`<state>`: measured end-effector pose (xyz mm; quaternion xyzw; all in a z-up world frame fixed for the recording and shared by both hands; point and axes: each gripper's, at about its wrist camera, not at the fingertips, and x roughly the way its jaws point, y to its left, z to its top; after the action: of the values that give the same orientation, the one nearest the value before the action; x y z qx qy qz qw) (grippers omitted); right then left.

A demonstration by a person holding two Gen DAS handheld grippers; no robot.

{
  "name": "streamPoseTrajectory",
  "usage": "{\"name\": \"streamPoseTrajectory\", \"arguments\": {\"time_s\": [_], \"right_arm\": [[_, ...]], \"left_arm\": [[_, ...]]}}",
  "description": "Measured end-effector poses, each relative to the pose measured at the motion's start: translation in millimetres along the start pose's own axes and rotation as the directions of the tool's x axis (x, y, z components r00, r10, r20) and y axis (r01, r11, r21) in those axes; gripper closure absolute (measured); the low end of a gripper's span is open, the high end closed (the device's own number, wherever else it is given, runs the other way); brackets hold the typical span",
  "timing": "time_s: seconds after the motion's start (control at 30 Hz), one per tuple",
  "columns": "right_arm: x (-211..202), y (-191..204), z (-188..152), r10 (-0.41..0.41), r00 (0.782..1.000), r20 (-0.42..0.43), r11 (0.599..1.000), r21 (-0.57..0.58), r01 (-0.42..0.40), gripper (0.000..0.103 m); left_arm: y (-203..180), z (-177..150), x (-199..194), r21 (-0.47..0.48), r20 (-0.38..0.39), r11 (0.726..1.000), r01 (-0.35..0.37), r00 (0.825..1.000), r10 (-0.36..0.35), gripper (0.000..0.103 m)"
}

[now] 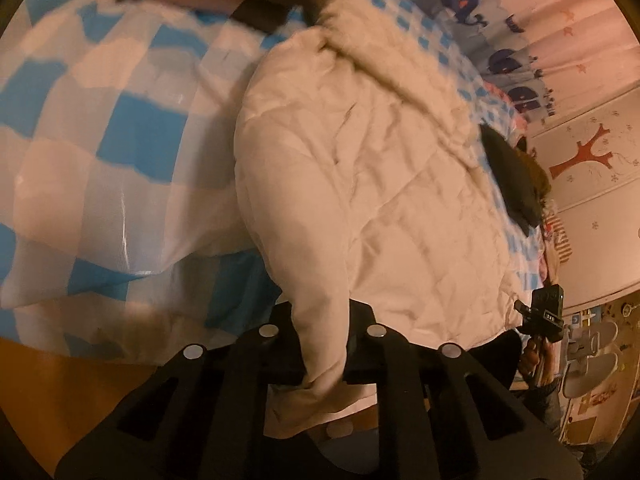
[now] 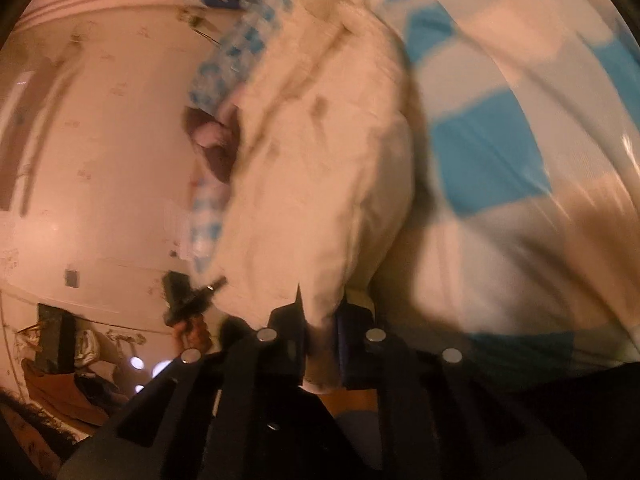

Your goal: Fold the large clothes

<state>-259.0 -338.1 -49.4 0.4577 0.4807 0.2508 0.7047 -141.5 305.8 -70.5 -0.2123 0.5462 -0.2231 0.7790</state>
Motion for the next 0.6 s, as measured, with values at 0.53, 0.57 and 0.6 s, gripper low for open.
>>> {"name": "streamPoseTrajectory", "arguments": {"time_s": [0.53,0.57,0.6], "right_arm": [[-38.3,0.0,-42.7,-0.062,0.997,-0.055,0.998,-0.018,0.061,0.054],[-35.8,-8.3,-41.9,-0.070,0.995,-0.068,0.997,0.006,0.071,0.057],[-35.2,-9.7,-40.5,-0.046,0.997,-0.064,0.999,0.006,0.047,0.055]], "left_arm": [[11.6,-49.2,-27.1,-0.008,-0.089,0.998,0.067,0.994,-0.068,0.076],[20.9,-48.2,-29.0,-0.042,-0.066,0.991,0.129,0.989,-0.132,0.075],[23.0,-46.9,-30.1,-0.055,-0.061,0.989,0.135,0.988,-0.138,0.075]]}}
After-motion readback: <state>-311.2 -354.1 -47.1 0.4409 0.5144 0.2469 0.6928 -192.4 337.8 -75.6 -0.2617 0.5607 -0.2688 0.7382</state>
